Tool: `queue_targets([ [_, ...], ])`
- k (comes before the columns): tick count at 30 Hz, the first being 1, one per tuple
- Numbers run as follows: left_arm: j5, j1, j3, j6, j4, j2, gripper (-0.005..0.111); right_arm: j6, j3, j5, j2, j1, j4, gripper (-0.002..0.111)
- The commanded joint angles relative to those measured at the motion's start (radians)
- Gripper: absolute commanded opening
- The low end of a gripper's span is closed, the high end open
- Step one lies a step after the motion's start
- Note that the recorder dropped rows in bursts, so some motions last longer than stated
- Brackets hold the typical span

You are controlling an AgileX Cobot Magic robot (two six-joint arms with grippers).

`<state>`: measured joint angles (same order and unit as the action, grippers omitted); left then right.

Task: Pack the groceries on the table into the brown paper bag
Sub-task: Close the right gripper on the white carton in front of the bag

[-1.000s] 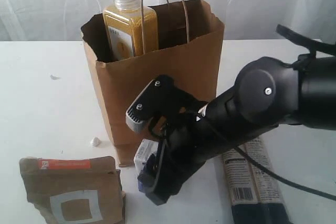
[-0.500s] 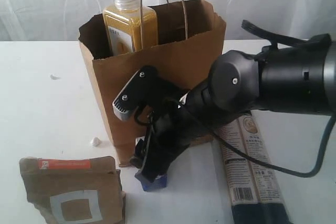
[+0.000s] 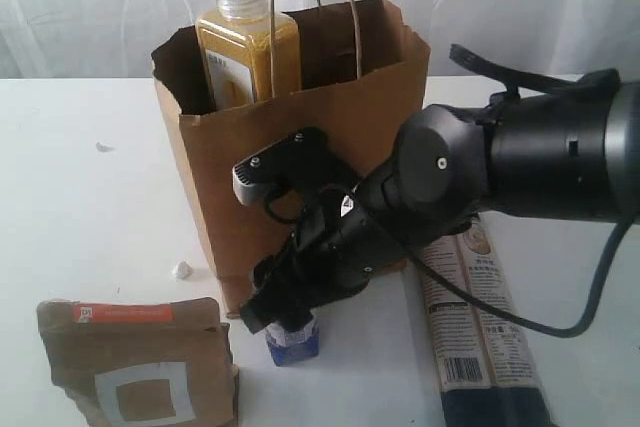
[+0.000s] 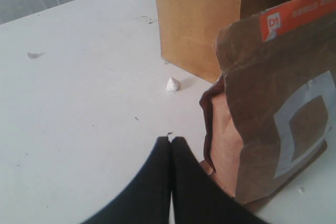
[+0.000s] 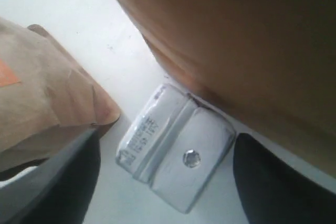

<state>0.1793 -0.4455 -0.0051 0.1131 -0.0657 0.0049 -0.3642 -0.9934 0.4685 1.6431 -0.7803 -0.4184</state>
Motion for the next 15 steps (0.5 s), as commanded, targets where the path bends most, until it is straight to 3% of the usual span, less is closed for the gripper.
queue_targets([
  [1,-0.002,-0.005,0.005,-0.004,-0.014,-0.005,0.000,0.135,0.001,0.005,-0.006,-0.006,0.028,0.066],
  [15,-0.002,-0.005,0.005,-0.004,-0.014,-0.005,0.000,0.239,-0.004,-0.051,0.004,-0.006,0.040,0.066],
])
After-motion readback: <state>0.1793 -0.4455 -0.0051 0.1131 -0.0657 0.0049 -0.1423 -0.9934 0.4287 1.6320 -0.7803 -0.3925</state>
